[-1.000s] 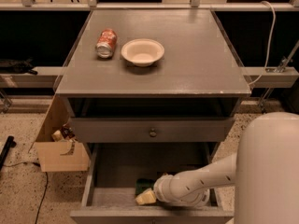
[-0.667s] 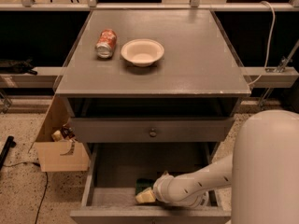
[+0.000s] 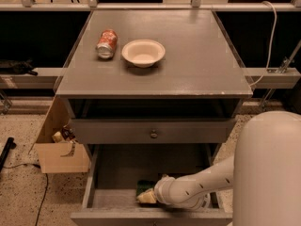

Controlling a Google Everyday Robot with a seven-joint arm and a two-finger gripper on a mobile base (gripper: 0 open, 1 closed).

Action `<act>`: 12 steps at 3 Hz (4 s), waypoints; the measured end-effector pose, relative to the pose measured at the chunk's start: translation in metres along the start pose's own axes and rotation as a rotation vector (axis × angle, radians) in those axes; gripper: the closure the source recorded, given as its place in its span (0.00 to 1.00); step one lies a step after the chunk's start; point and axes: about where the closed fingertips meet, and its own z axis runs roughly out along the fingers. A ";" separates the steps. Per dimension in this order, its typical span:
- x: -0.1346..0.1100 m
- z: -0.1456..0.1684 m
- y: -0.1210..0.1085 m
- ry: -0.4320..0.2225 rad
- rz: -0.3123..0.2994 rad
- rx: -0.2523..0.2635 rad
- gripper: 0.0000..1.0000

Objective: Pick sponge from middle drawer and place on counter

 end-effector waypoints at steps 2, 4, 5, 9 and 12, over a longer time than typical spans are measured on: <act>0.000 0.000 0.000 0.000 0.000 0.000 0.71; 0.000 0.000 0.000 0.000 0.000 0.000 1.00; 0.000 0.000 0.000 0.000 0.000 0.000 1.00; -0.029 -0.070 -0.055 -0.045 0.029 0.041 1.00; -0.064 -0.150 -0.095 -0.090 -0.007 0.164 1.00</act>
Offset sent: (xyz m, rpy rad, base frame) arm 0.0000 0.0000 0.0000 0.0000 0.0000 0.0000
